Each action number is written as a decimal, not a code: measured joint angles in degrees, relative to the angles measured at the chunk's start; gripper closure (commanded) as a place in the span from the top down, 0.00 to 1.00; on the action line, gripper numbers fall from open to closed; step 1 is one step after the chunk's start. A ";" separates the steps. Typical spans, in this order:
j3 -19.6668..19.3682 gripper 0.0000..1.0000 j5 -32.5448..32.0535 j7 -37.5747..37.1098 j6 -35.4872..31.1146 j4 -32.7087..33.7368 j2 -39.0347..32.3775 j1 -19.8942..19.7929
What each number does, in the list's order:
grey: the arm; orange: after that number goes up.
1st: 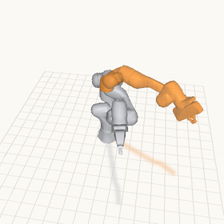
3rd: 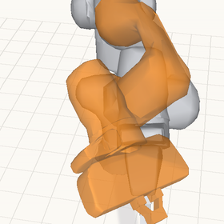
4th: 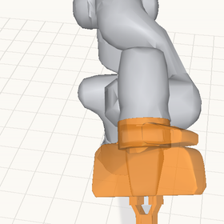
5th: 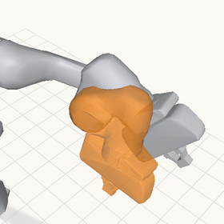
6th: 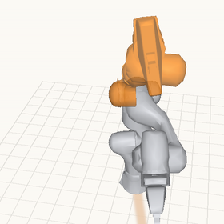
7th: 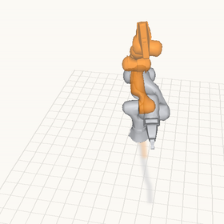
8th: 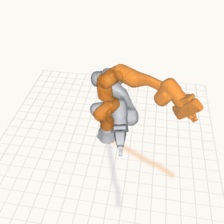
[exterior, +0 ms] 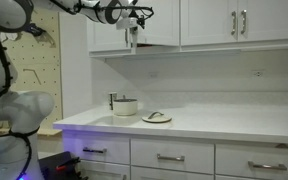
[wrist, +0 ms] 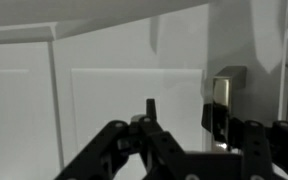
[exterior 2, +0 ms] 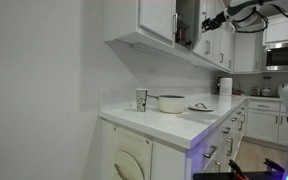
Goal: Close the drawer, uncover the pot and put the lid on the mat, and then open the second overhead cabinet door from the left
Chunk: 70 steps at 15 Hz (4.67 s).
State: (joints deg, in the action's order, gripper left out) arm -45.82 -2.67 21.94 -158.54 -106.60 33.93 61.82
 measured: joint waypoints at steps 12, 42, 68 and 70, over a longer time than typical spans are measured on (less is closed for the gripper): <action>5.18 1.00 7.50 3.85 14.09 6.55 -5.63 -15.30; 25.42 1.00 23.51 4.98 35.69 18.20 -17.78 -57.77; 23.79 1.00 23.34 5.00 36.34 20.76 -20.32 -60.21; 23.79 1.00 23.34 5.00 36.34 20.76 -20.32 -60.21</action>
State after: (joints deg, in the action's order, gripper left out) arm -22.03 20.68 26.94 -122.21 -85.84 13.60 1.61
